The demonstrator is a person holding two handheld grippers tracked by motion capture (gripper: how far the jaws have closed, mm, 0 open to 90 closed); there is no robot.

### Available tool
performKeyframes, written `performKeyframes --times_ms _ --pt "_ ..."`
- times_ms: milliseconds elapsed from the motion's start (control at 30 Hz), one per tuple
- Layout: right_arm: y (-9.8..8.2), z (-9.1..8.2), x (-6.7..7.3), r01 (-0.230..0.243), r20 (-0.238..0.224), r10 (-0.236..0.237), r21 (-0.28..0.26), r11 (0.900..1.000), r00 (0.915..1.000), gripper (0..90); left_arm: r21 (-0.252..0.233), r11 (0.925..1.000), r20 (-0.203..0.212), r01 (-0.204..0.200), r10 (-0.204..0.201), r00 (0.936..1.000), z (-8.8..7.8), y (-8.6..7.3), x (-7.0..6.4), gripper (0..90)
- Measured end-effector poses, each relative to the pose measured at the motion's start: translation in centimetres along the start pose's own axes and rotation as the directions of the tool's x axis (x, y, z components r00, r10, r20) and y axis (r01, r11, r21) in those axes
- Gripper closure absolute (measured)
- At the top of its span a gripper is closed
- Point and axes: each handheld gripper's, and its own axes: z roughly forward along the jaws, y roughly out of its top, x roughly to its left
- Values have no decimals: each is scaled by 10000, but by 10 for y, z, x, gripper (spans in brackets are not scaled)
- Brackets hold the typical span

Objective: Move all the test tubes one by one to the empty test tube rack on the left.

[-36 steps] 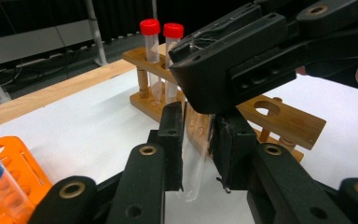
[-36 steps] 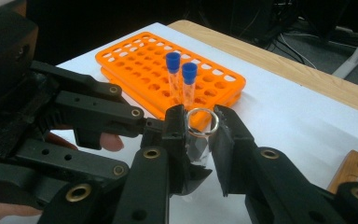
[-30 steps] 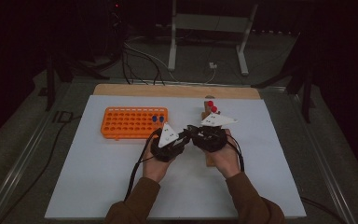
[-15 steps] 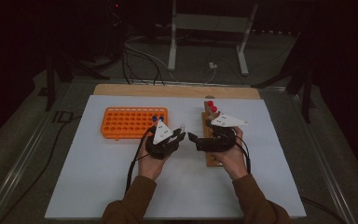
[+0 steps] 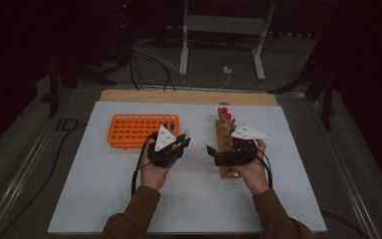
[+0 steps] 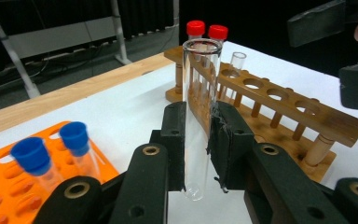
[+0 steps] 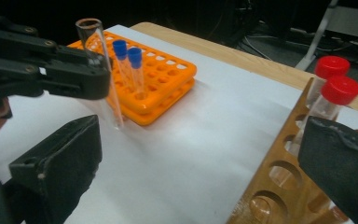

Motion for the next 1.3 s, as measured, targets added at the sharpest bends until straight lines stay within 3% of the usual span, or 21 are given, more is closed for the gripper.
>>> performKeyframes --times_ms 700,1033,1300 --pt "-15 -14 -12 -248 349 255 -200 9995 9991 2 -178 9991 -650 383 -394 9971 -19 -1 31 762" --pt "-18 -18 -15 -306 444 316 -244 9992 9985 2 -228 9981 -1301 580 -604 9897 -27 -4 52 762" --pt "-18 -18 -15 -318 428 330 -281 9991 9985 2 -63 9978 -1768 656 -657 9820 -23 -9 65 762"
